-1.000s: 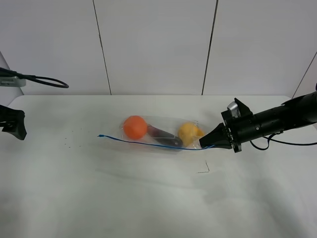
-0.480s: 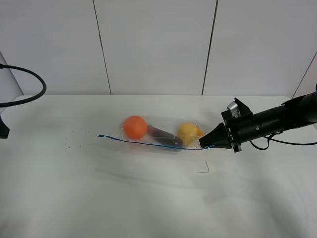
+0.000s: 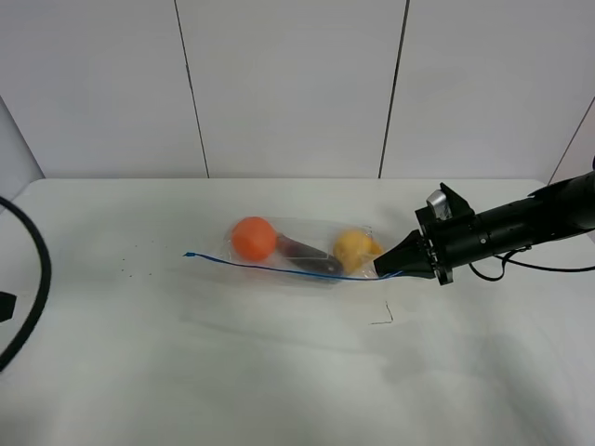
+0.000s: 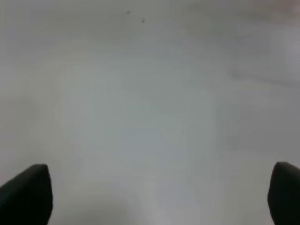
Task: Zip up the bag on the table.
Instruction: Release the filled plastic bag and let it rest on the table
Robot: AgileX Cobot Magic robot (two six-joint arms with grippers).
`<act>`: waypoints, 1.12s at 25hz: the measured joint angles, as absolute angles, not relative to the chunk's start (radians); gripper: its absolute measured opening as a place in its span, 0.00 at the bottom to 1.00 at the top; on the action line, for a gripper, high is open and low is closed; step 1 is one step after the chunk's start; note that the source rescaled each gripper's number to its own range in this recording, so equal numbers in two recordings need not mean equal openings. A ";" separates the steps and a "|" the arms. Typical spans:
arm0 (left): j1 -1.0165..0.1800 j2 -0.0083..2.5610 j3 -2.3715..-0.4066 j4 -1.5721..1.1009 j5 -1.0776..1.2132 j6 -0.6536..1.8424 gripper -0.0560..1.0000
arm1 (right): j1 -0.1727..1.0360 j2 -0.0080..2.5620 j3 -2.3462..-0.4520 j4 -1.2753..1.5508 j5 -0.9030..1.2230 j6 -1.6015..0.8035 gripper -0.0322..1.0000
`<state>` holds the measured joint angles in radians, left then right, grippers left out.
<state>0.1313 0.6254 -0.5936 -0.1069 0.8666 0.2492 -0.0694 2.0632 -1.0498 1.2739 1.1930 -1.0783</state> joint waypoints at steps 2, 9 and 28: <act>0.131 0.550 -0.569 -0.117 0.889 0.249 0.99 | -0.069 2.063 -1.050 1.276 1.193 -1.078 0.03; 0.131 0.350 -0.544 -0.128 0.973 0.250 0.99 | -0.069 2.063 -1.050 1.280 1.193 -1.080 0.03; 0.131 -0.001 -0.497 -0.135 1.069 0.238 0.99 | -0.069 2.063 -1.050 1.283 1.193 -1.090 0.03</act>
